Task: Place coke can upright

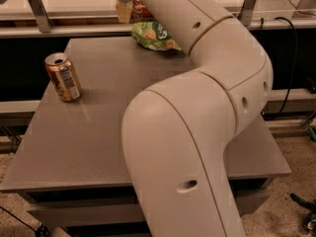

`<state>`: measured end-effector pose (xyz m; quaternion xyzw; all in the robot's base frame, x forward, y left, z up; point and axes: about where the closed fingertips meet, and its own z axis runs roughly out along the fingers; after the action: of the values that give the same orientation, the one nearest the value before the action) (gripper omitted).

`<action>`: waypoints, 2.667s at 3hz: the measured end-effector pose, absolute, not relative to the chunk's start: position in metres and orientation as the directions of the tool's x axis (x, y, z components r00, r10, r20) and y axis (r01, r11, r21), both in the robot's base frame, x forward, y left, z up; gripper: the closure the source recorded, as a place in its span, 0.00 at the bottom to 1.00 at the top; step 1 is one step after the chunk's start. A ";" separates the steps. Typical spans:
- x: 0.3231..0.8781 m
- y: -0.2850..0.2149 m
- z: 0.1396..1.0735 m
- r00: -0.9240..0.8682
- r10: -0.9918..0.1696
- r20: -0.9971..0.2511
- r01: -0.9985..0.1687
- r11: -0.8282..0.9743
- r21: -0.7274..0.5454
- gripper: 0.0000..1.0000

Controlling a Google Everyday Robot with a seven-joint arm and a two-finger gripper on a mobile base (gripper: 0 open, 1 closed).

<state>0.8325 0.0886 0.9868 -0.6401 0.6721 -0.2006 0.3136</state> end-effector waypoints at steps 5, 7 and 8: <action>0.800 0.041 1.002 -0.231 -0.645 -0.728 -0.840 0.509 -0.185 1.00; 0.779 0.022 1.051 -0.302 -0.344 -0.889 -0.829 0.555 0.067 1.00; 0.779 0.022 1.051 -0.302 -0.343 -0.889 -0.829 0.555 0.067 1.00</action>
Offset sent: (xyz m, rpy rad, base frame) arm 0.0021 -0.0121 0.0045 0.4174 0.1565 -0.0717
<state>0.7792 0.0219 1.0509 -0.3858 0.7598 0.2713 0.4474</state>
